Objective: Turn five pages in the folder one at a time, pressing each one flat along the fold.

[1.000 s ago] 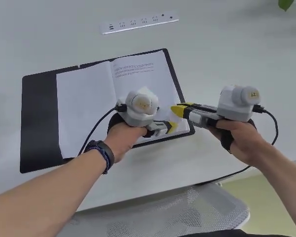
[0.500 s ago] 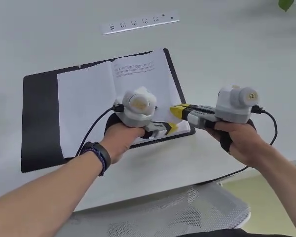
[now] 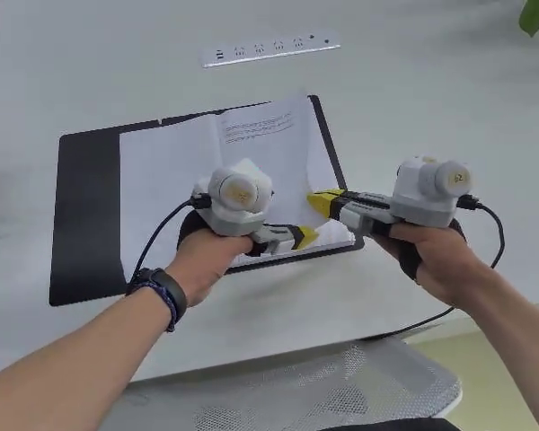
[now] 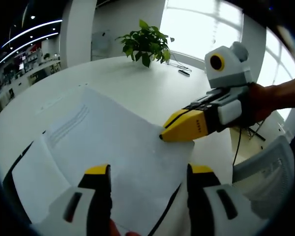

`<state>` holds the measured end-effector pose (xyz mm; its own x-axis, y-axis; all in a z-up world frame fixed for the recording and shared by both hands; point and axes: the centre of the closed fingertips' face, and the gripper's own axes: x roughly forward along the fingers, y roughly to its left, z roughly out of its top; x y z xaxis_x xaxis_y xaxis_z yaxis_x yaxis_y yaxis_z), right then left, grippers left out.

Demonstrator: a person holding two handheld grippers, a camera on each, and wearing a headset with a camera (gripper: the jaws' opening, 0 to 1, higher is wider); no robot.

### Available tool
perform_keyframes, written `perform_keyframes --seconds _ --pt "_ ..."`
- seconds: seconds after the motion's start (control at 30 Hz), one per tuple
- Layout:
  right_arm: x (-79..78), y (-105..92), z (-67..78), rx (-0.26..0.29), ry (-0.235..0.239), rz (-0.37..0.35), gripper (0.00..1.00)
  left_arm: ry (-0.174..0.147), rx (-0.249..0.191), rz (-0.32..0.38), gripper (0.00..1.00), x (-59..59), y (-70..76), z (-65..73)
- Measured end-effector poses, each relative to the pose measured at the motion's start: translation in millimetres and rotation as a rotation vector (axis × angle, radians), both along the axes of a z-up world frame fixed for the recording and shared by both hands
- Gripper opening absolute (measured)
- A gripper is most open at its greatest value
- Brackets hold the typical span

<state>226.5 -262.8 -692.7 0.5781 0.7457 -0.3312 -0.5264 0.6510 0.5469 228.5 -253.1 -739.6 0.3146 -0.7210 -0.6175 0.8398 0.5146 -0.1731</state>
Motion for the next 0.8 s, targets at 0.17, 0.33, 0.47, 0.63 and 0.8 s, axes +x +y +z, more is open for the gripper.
perform_keyframes --seconds 0.17,0.33,0.47,0.63,0.8 --pt "0.3 13.6 5.2 0.000 -0.010 0.020 0.00 -0.016 -0.003 0.031 0.63 0.9 19.2 7.8" --pt "0.9 26.4 10.3 -0.002 -0.020 0.037 0.00 -0.030 -0.005 0.065 0.64 3.2 39.2 14.6" --pt "1.8 34.2 15.0 -0.012 -0.041 0.046 0.00 -0.048 -0.003 0.089 0.65 4.4 54.2 20.4" --pt "2.6 43.8 22.6 -0.007 -0.056 0.054 0.00 -0.082 0.013 0.099 0.65 4.3 73.2 26.9" --pt "2.4 53.4 30.0 -0.005 -0.066 0.061 0.00 -0.091 0.008 0.139 0.66 5.5 96.5 32.0"
